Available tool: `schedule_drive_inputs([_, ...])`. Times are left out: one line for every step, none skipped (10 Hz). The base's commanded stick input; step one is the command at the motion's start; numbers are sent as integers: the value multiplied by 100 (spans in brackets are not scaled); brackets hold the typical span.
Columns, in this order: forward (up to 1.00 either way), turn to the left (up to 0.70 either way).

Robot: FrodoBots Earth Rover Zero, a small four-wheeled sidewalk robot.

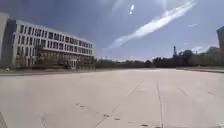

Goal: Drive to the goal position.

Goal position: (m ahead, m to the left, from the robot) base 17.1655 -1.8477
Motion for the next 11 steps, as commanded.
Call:
schedule_drive_inputs([70, 2])
schedule_drive_inputs([70, 16])
schedule_drive_inputs([70, 16])
schedule_drive_inputs([70, 4])
schedule_drive_inputs([70, 0])
schedule_drive_inputs([70, -1])
schedule_drive_inputs([70, -1])
schedule_drive_inputs([70, -1])
schedule_drive_inputs([70, -1])
schedule_drive_inputs([70, -1])
schedule_drive_inputs([70, -1])
